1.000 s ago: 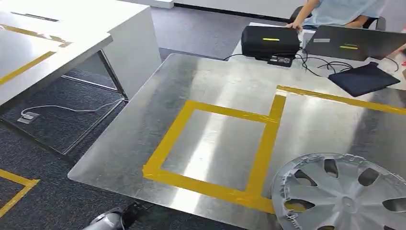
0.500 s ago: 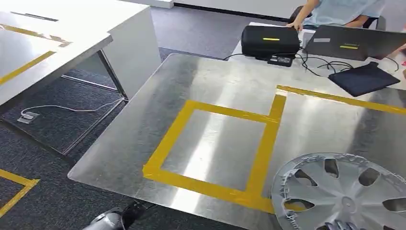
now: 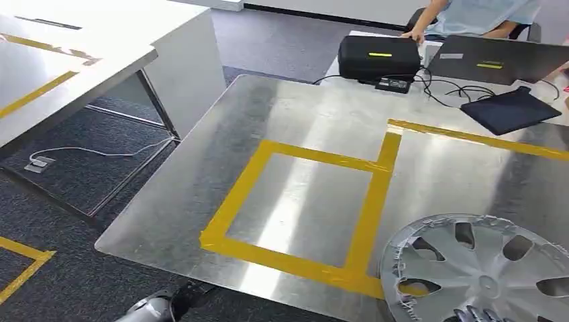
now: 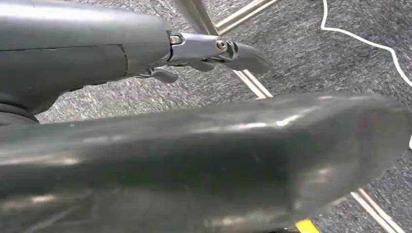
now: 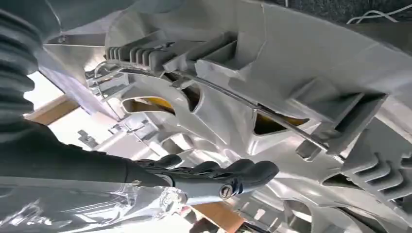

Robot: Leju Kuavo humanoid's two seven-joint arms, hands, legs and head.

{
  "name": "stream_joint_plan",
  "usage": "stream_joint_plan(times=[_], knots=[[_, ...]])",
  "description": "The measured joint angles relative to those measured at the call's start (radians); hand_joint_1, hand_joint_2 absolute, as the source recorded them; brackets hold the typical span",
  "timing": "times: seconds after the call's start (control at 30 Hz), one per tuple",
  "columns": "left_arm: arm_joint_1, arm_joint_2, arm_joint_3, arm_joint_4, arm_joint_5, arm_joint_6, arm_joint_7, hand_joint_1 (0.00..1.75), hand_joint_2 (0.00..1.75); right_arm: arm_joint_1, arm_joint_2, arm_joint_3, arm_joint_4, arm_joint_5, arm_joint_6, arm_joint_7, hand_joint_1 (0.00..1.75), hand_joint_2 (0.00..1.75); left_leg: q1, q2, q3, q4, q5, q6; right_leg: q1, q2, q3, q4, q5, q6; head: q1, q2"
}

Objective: Take the parts from the cabinet and place them on the table.

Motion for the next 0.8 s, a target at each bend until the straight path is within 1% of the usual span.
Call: stream_joint_plan(times=[0.43,0.6,0.67,0.73,0.8], knots=[[0.0,0.0,0.0,0.0,0.0,0.001,0.0,0.0,0.0,0.0,0.001,0.0,-0.002,0.022,-0.015,0.0,0.0,1.75,0.0,0.0,0.0,0.0,0.0,0.0,0.0,0.0,0.0,0.0,0.0,0.0,0.0,0.0],[0.001,0.0,0.0,0.0,0.001,0.008,0.0,0.0,0.0,0.014,0.008,-0.003,-0.046,0.125,-0.006,0.0,0.0,1.75,0.0,0.0,0.0,0.0,0.0,0.0,0.0,0.0,0.0,0.0,0.0,0.0,0.0,0.0],[0.001,0.0,0.001,0.0,0.003,0.011,0.0,0.0,0.0,0.03,0.01,-0.008,-0.073,0.174,-0.004,0.0,0.0,1.75,0.0,0.0,-0.002,0.0,0.0,0.0,0.0,0.0,0.007,0.0,0.0,0.0,0.0,0.0],[0.001,0.001,0.002,0.0,0.005,0.014,-0.001,0.0,0.0,0.033,0.011,-0.011,-0.101,0.222,-0.012,0.0,0.0,1.75,0.0,0.0,-0.003,0.0,0.001,0.0,0.0,0.0,0.007,0.001,0.001,0.0,0.0,0.0],[0.002,0.001,0.003,0.0,0.008,0.018,-0.003,0.0,0.0,0.026,0.011,-0.016,-0.128,0.235,-0.033,0.0,0.0,1.75,0.0,0.0,-0.003,0.0,0.001,0.0,0.0,0.0,0.007,0.001,0.001,0.0,0.0,0.0]])
